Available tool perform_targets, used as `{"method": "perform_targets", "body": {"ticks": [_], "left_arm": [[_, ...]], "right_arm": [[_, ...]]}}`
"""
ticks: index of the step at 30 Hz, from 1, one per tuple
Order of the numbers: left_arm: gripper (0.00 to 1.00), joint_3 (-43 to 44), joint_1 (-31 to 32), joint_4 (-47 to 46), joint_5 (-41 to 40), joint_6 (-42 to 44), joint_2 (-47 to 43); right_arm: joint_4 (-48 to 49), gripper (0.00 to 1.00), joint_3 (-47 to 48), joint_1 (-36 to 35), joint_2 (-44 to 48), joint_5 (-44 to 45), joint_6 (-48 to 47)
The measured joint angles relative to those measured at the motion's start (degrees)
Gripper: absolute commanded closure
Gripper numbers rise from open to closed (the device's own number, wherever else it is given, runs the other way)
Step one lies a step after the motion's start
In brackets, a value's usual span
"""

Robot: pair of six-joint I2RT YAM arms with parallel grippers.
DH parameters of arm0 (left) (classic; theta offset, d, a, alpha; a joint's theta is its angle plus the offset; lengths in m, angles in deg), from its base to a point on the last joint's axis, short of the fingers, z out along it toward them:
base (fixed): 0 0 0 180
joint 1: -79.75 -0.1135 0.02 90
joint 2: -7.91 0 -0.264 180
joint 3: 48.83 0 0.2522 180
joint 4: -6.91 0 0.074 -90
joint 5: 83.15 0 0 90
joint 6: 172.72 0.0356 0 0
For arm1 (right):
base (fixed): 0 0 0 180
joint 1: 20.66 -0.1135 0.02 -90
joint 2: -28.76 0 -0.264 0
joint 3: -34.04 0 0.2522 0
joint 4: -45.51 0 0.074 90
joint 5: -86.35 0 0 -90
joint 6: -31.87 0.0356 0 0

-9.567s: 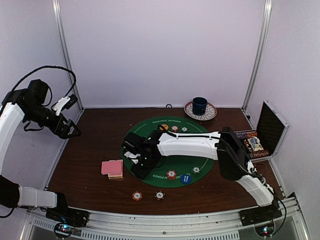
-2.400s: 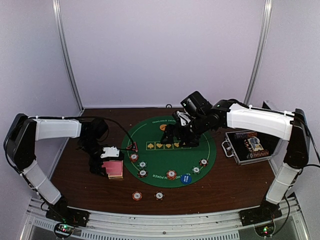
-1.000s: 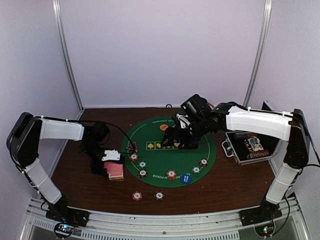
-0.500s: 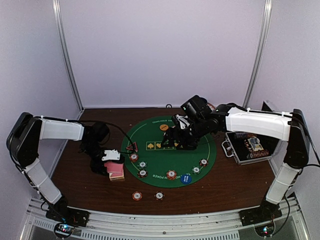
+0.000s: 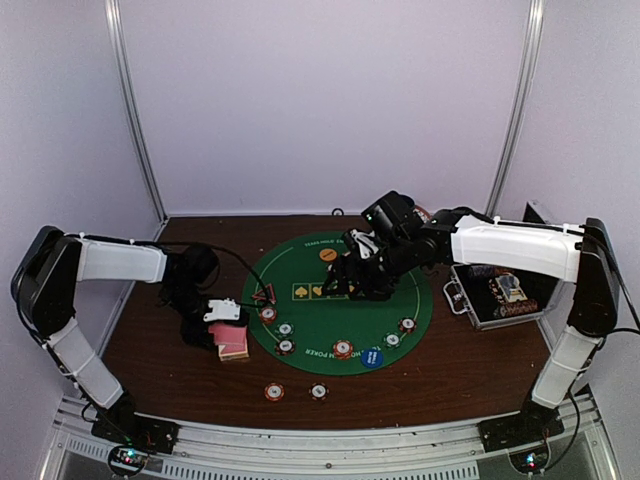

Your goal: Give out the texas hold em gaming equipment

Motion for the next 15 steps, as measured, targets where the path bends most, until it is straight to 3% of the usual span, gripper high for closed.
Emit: {"method": "perform_targets", "body": {"ticks": [3, 15], "left_arm": [[1.0, 0.0, 0.0, -0.52, -0.46, 0.0, -0.2], [1.0, 1.25, 0.0, 1.75, -1.25, -1.46, -1.6]], "right_arm": [[0.13, 0.22, 0.0, 0.0, 0.0, -0.39, 0.0], [1.38, 0.23, 0.0, 0.0, 0.0, -1.16, 0.42]]}}
